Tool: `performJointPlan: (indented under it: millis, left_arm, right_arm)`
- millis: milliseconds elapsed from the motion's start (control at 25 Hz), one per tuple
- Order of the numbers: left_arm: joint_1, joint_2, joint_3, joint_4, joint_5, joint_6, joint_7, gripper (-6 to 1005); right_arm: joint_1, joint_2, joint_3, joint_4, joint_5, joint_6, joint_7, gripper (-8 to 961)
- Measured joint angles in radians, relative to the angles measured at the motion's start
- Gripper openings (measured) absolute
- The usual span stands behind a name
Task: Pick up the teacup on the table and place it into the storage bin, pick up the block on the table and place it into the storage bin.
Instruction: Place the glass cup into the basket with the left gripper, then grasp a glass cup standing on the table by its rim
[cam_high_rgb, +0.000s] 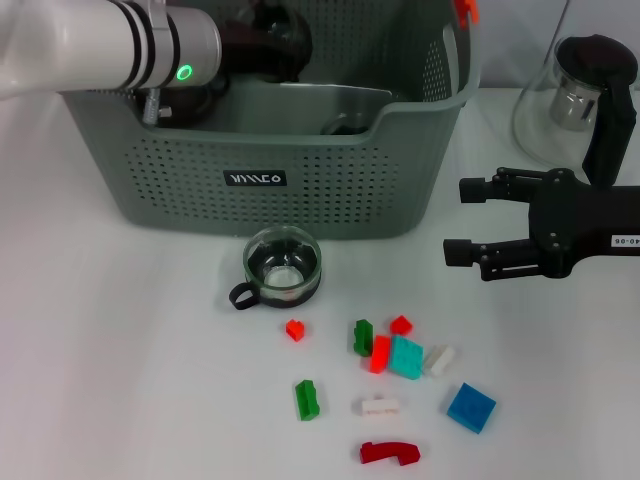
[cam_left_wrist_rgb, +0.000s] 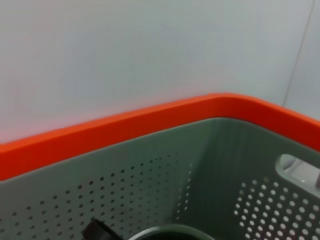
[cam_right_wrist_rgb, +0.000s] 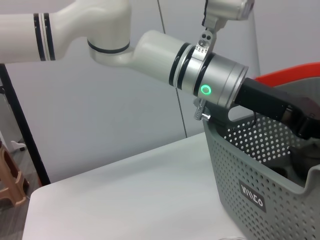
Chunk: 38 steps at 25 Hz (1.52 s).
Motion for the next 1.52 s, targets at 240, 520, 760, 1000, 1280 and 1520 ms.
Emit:
performJointPlan:
  millis: [240, 520, 760, 1000, 1280, 1520]
  left_arm:
    - [-0.007, -0.003, 0.001, -0.015, 0.0, -0.017, 0.005, 56]
    - [-0.007, -0.007, 0.0, -0.015, 0.0, -0.046, 0.008, 61]
    - [-0.007, -0.008, 0.001, -0.015, 0.0, -0.049, 0.008, 106]
    - [-0.004, -0.008, 0.002, -0.011, 0.0, -0.049, 0.008, 276]
    - [0.005, 0.005, 0.0, 0.045, 0.0, -0.001, -0.003, 594]
    - [0.1, 0.005, -0.032, 0.347, 0.0, 0.311, -0.015, 681]
  right_arm:
    - [-0.001, 0.0, 0.0, 0.001, 0.0, 0.0, 0.0, 947]
    - [-0.002, 0.0, 0.0, 0.003, 0.0, 0.0, -0.001, 947]
    - [-0.003, -0.001, 0.0, 0.003, 0.0, 0.0, 0.0, 946]
    - [-0.002, -0.002, 0.0, 0.003, 0.0, 0.002, 0.0, 946]
    - [-0.002, -0.002, 0.002, 0.003, 0.0, 0.002, -0.001, 947]
    - [-0.001, -0.006, 0.021, 0.003, 0.0, 0.002, -0.001, 947]
